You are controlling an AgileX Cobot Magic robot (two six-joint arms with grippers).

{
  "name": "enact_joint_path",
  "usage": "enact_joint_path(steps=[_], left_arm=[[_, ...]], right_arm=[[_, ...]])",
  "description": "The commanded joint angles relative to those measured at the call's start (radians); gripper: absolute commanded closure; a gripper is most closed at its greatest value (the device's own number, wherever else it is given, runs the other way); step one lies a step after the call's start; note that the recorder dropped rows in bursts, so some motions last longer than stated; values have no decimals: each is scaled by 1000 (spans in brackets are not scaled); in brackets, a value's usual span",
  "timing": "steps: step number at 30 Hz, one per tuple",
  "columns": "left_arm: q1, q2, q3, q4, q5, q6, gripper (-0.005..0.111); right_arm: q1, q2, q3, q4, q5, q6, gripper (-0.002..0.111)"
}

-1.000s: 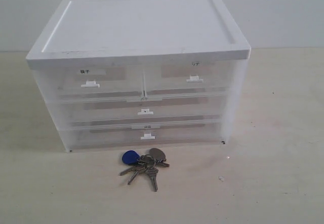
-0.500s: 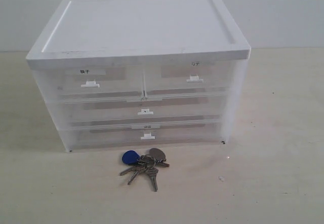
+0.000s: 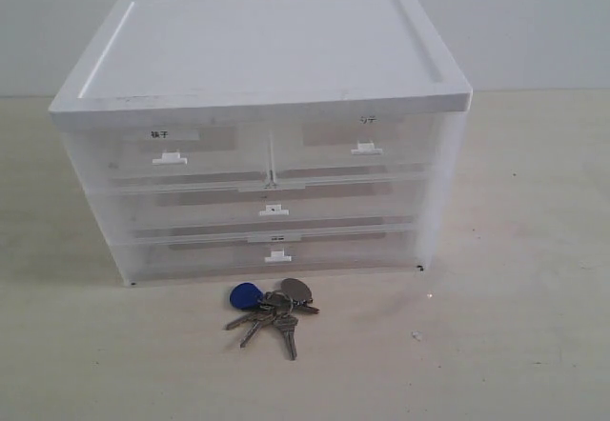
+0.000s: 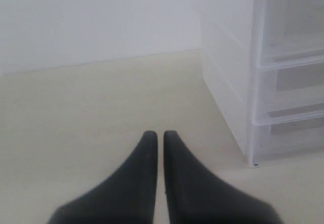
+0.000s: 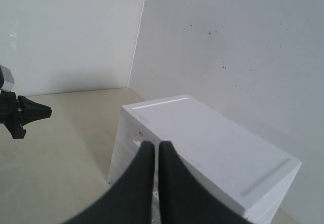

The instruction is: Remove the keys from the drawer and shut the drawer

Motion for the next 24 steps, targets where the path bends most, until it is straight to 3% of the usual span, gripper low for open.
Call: enact_joint_path(steps=[1,24], left_arm=[[8,-3,4,-9,4,-19,102],[8,-3,4,-9,4,-19,102]], right_arm=[[0,-5,-3,0,0,3,108],[0,-5,-3,2,-13,5,108]])
